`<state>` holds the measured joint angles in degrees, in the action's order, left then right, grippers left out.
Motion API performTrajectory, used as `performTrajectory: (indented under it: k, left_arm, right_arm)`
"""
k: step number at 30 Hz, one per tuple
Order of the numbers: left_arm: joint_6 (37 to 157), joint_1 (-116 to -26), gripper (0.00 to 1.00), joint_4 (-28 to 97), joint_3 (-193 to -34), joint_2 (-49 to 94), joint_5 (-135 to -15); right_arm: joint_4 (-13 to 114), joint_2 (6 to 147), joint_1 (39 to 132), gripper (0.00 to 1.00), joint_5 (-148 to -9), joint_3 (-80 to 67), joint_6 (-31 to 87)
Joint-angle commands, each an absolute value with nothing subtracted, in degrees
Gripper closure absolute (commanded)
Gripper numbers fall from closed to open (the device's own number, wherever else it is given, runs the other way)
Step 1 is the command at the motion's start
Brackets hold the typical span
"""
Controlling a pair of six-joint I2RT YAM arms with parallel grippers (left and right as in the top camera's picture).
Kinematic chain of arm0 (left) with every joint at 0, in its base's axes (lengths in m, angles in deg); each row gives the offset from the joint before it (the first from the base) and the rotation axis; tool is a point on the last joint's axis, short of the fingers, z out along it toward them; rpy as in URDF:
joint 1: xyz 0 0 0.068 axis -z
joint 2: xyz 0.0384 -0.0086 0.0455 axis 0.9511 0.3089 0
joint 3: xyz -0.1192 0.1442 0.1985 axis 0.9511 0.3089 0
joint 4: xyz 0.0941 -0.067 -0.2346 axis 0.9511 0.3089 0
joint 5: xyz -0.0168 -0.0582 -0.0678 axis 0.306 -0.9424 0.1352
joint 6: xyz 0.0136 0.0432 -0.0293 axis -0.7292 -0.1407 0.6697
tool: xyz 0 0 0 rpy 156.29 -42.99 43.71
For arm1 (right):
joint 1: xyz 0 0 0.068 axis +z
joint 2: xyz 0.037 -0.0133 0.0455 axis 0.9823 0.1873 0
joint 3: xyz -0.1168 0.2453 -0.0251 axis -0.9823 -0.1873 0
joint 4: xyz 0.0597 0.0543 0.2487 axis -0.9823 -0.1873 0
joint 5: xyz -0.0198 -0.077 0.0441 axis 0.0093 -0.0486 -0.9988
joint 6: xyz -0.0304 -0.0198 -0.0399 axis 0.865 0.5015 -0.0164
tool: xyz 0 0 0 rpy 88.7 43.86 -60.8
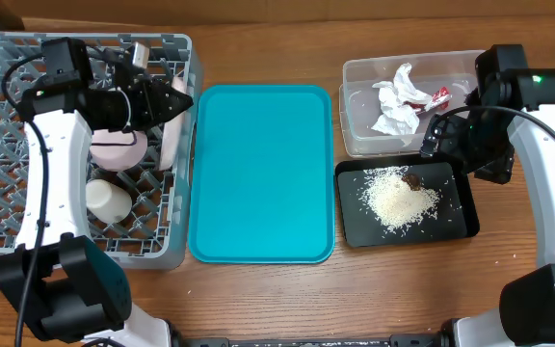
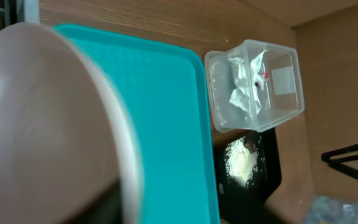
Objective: Sort waste into correct bins and load items into the dishwasher
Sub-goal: 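Carry the white plate to the rack and stand it upright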
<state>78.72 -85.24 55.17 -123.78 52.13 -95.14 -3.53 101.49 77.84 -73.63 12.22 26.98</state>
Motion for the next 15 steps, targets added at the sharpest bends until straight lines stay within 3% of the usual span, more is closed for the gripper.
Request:
performTrajectory:
  k: [1,5,6,10,15]
  left_arm:
    - [78.0,-85.9,0.30,55.7,-124.2,52.0,-98.7]
    - [78.0,-85.9,0.12,55.7,-124.2,51.5,-98.5]
    - [78.0,-85.9,0.01,55.7,-124.2,51.0,-98.1]
    - [78.0,-85.9,0.00,56.2,-124.2,48.9,-92.8]
    - [81.6,-85.9,0.00,58.7,-124.2,44.3,-74.9]
  right_arm:
    - [-3.3,99.6,77.8,0.00,-73.3,12.6,27.2]
    - [-3.3,99.6,77.8,0.00,-73.3,12.6,27.2]
    - [-3.3,99.6,77.8,0.00,-73.3,12.6,27.2]
    - [-2.8,99.6,77.8,0.00,-73.3,12.6,27.2]
    - [0.0,99.6,77.9,0.00,-76.3,12.6,27.2]
